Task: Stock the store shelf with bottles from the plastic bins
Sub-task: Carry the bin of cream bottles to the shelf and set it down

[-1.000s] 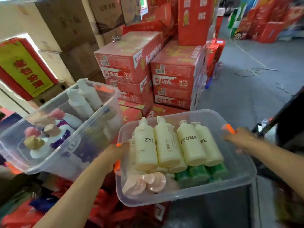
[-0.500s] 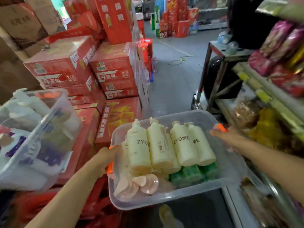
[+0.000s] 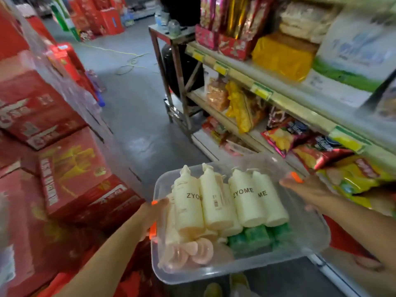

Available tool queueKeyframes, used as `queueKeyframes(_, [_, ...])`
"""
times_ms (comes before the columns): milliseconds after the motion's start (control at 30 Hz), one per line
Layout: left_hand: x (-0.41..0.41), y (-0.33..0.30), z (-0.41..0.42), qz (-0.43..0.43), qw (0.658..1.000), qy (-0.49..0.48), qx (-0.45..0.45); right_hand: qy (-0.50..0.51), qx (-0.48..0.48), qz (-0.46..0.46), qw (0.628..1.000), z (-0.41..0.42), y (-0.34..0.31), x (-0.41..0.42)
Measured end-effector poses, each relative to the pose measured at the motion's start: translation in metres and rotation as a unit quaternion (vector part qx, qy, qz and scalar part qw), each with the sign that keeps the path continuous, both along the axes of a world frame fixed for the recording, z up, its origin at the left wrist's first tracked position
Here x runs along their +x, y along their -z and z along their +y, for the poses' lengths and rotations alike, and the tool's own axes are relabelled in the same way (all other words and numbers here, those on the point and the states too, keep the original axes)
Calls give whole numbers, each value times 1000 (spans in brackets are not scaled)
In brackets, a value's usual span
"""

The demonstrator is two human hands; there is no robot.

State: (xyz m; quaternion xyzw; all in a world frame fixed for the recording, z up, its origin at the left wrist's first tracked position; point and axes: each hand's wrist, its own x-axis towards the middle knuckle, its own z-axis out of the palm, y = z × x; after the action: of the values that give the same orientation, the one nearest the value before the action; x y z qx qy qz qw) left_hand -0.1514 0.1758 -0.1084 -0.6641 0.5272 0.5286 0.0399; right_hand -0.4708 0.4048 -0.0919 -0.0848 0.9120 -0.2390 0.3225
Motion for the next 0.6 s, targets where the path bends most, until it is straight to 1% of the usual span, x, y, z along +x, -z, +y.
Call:
queueKeyframes(133, [-28, 6, 8, 9, 996, 93, 4, 118, -47, 0, 992, 77, 7, 34])
queueKeyframes(233, [-51, 3, 20, 16, 985, 172, 3, 190, -58, 4, 980, 130, 10, 62])
queueKeyframes(367, [-82, -1, 53, 11, 959, 282, -3, 280, -46, -31, 959, 195, 13, 97])
queueKeyframes(500, [-107, 0, 95, 9, 929, 370, 17, 360, -42, -2, 932, 258, 20, 136])
queueKeyframes(600, [-123, -1, 134, 1, 910, 415, 24, 434, -30, 1, 900, 309, 25, 164])
